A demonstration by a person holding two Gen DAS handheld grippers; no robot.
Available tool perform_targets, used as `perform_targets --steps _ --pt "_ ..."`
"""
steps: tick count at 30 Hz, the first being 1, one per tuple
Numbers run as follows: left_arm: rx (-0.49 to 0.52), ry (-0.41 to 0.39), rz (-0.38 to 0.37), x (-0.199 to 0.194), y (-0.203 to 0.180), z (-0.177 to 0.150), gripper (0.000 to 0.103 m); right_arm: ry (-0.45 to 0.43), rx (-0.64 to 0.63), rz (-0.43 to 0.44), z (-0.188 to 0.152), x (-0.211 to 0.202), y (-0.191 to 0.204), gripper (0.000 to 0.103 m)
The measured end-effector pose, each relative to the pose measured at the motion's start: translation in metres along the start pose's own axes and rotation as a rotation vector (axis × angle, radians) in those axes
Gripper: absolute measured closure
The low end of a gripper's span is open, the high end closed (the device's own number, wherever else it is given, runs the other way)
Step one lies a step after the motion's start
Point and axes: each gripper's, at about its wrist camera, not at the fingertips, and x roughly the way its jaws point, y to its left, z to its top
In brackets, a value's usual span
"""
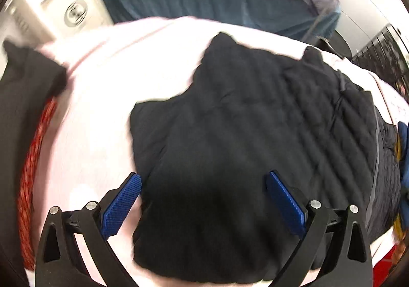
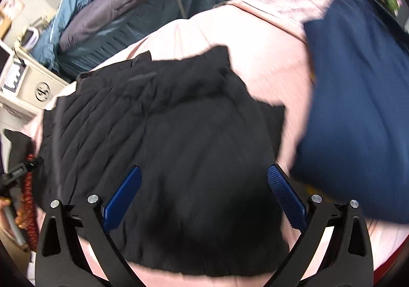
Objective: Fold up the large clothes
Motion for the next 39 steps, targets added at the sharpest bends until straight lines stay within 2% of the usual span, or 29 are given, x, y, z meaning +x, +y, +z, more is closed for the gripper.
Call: perform_targets --steps 6,11,15,18,21,24,26,33,39 --pt "-0.197 0.035 -0.075 -0.012 0.053 -0.047 0.006 0.015 0.075 0.028 -0.038 -0.009 -0.016 0.006" --pt "-0.339 0.051 -0.149 -0.016 0.078 -0.079 0.006 0.042 0.236 0.100 -0.063 -0.014 -0.048 0.006" --pt "-0.407 0.070 -0.215 -0.016 0.081 -0.098 0.006 0.082 0.372 0.199 -0.080 -0.006 -0.066 0.006" --pt "-0.429 0.077 -0.234 -0.014 0.084 -0.102 0.006 0.116 0.489 0.325 -0.091 0.007 -0.077 0.006" --pt "-0.460 0.086 -0.291 -0.004 0.084 -0.099 0.006 0.130 0.586 0.416 -0.098 0.020 -0.086 0.006" --pt "-0.545 0.098 -0.363 0.007 0.095 -0.104 0.006 0.133 0.698 0.500 -0.109 0.036 -0.092 0.006" --pt "-0.600 0.098 -0.404 0.016 0.098 -0.106 0.006 0.134 0.718 0.513 -0.110 0.044 -0.089 0.006" --pt "-0.663 0.087 -0.464 0.035 0.096 -0.100 0.006 0.122 0.737 0.567 -0.100 0.072 -0.076 0.006" --pt "-0.718 0.104 -0.443 0.053 0.087 -0.080 0.005 0.103 0.667 0.534 -0.074 0.095 -0.064 0.007"
